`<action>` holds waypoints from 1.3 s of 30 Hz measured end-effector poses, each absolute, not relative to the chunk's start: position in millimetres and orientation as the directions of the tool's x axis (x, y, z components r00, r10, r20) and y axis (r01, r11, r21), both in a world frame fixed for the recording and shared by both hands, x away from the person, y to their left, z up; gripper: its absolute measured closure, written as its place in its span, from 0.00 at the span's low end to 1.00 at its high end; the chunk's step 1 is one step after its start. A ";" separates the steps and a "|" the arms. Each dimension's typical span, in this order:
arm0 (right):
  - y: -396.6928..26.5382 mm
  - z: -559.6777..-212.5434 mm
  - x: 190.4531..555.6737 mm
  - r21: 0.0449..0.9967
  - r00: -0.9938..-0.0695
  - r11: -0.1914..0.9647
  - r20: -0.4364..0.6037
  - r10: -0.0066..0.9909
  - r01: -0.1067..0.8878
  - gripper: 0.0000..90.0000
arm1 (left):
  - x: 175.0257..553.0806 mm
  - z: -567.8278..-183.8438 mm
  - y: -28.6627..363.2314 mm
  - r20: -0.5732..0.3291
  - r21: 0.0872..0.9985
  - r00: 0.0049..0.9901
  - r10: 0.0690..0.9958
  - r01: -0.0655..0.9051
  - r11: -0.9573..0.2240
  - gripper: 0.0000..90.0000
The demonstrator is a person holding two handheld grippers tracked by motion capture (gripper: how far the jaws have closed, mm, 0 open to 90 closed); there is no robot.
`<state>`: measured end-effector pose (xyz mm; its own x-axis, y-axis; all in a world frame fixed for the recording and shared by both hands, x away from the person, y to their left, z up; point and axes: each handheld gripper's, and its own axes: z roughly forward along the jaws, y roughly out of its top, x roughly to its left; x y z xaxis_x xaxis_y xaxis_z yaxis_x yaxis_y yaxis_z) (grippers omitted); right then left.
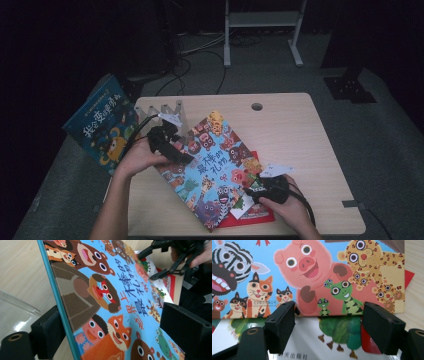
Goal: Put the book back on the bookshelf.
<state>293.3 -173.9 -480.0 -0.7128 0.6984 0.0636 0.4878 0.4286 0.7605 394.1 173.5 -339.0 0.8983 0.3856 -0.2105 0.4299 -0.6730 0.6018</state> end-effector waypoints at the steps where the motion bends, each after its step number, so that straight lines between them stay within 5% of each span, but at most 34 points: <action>1: -172.8 -480.1 293.6 0.760 -0.711 0.426 0.066 0.700 0.491 0.28 | 394.5 -334.3 172.4 -0.206 0.600 0.903 0.378 0.422 -0.680 0.11; 23: -137.4 -484.7 298.0 0.786 -0.680 0.393 0.047 0.732 0.477 0.23 | 395.2 -287.0 139.7 -0.166 0.562 0.931 0.324 0.359 -0.745 0.55; 39: -128.3 -485.5 295.1 0.793 -0.679 0.392 0.037 0.733 0.466 0.22 | 403.2 -271.7 125.7 -0.237 0.497 0.883 0.406 0.469 -0.730 0.77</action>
<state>295.1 -128.3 -485.5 -0.6789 0.7333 0.0369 0.4664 0.3919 0.7930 403.2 125.7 -271.7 0.8826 0.4059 -0.2372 0.4693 -0.7297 0.4974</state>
